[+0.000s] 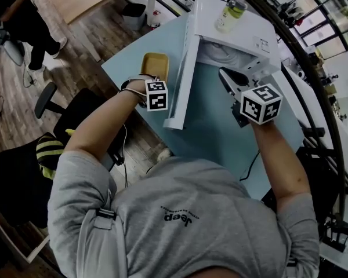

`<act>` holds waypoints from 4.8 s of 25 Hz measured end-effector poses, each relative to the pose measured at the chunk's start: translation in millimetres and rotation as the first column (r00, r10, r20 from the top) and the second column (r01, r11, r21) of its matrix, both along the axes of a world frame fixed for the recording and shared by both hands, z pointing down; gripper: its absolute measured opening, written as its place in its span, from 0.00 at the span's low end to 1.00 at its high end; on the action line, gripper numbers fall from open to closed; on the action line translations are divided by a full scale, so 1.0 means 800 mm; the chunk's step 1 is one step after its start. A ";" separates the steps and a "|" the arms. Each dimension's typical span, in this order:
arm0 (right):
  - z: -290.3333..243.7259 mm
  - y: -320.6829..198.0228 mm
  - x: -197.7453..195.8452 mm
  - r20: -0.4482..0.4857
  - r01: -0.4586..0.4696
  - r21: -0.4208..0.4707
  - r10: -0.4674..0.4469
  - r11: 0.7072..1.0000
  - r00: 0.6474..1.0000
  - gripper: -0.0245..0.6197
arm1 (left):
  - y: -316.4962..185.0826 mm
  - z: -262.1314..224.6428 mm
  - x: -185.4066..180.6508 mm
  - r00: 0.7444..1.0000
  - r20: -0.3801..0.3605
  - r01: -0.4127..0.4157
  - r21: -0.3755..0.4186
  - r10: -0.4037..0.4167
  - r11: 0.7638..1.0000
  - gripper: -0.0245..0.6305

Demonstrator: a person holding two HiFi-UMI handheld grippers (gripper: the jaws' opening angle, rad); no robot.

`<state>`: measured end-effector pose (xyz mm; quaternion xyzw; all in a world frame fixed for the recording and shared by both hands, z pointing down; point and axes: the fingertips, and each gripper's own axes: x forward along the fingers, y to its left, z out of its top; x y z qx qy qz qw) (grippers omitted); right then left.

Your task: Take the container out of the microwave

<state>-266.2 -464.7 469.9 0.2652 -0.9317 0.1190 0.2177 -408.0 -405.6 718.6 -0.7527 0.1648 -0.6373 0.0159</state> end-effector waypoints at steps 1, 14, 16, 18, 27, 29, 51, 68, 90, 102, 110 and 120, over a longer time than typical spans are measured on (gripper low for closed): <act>0.004 -0.001 0.001 -0.005 -0.004 -0.005 0.004 1.000 1.000 0.07 | -0.001 0.009 0.001 1.000 0.006 -0.003 -0.006 0.003 1.000 0.09; 0.032 -0.013 0.004 -0.039 -0.029 -0.043 0.027 0.999 0.999 0.07 | -0.019 0.061 0.012 1.000 0.003 0.022 -0.009 -0.022 1.000 0.09; 0.034 -0.013 0.003 -0.038 -0.026 -0.046 0.025 0.999 0.999 0.07 | -0.018 0.063 0.013 1.000 0.001 0.029 -0.011 -0.029 1.000 0.09; 0.036 -0.013 0.003 -0.037 -0.023 -0.049 0.021 0.999 0.999 0.07 | -0.018 0.064 0.013 0.999 0.001 0.038 -0.010 -0.038 0.999 0.09; 0.036 -0.010 0.011 -0.025 -0.026 -0.048 0.025 0.998 0.999 0.07 | -0.020 0.034 0.021 0.986 -0.111 0.123 -0.013 -0.123 0.992 0.16; 0.035 -0.008 0.016 -0.024 -0.031 -0.047 0.030 0.998 0.999 0.07 | -0.025 0.014 0.024 0.973 -0.167 0.163 0.002 -0.160 0.987 0.16; -0.010 0.091 0.163 0.072 -0.052 0.031 0.050 0.998 0.996 0.07 | 0.008 -0.267 0.031 0.712 -0.564 0.632 0.257 -0.417 0.732 0.08; -0.091 0.313 0.444 0.046 -0.023 0.231 0.013 0.973 0.999 0.07 | 0.211 -0.404 0.465 0.582 -0.800 0.458 0.176 -0.144 0.871 0.07; -0.056 0.391 0.534 0.050 -0.134 0.205 0.126 0.969 0.991 0.06 | 0.341 -0.318 0.615 0.555 -0.828 0.194 0.034 -0.081 0.980 0.07; -0.026 0.381 0.495 0.077 -0.260 0.101 0.253 0.960 0.964 0.07 | 0.348 -0.280 0.546 0.539 -0.839 0.105 -0.018 -0.073 0.994 0.07; -0.010 0.376 0.454 0.141 -0.307 0.036 0.299 0.951 0.944 0.07 | 0.349 -0.257 0.475 0.536 -0.831 0.143 -0.086 -0.150 0.986 0.07; 0.000 0.377 0.431 0.153 -0.135 0.028 0.129 0.990 0.980 0.07 | 0.387 -0.262 0.464 0.538 -0.813 0.303 -0.061 -0.223 0.951 0.07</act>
